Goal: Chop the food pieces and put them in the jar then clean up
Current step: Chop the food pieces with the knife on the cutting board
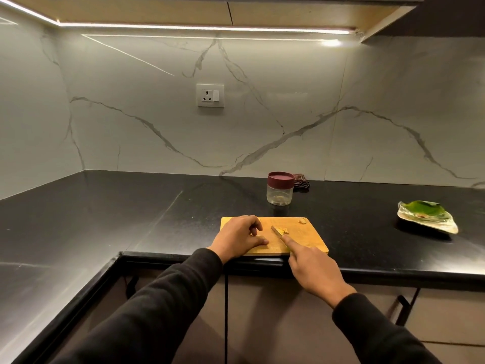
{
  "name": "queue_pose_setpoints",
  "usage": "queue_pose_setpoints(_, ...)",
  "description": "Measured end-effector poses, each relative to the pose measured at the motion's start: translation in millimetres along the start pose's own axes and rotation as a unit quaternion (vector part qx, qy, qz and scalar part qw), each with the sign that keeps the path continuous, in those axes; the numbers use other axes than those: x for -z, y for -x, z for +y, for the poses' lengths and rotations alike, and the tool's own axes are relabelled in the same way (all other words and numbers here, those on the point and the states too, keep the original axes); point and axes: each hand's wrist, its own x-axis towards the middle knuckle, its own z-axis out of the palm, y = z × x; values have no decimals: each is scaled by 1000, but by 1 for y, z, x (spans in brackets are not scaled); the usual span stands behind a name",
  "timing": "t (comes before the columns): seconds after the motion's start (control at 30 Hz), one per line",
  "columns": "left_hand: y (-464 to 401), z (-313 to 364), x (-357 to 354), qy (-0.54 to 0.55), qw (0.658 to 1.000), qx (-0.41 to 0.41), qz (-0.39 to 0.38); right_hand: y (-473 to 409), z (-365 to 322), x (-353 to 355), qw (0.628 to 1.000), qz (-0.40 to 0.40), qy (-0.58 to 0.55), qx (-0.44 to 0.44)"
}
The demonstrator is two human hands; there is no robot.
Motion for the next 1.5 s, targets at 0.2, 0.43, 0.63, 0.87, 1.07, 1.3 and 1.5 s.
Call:
queue_pose_setpoints(0.2,1,-2,4,7,1000,-27,-7,4,-8,3,1000,15,-1,25)
queue_pose_setpoints(0.43,-1,1,3,-13,998,-60,-3,7,-15,-1,999,-2,11,36)
queue_pose_setpoints(0.63,0,1,3,-45,993,-106,1,6,-16,-3,999,-26,8,35)
queue_pose_setpoints(0.87,-3,2,5,-52,991,-123,1,4,-21,-4,999,-19,-15,47)
queue_pose_setpoints(1.07,-2,1,5,-52,991,-126,13,2,-23,-3,998,-26,-32,52)
queue_pose_setpoints(1.3,0,0,4,-56,990,-128,21,2,-24,-3,998,-34,-32,51)
queue_pose_setpoints(1.5,0,0,3,-64,989,-129,24,0,-27,-3,997,-42,-32,48)
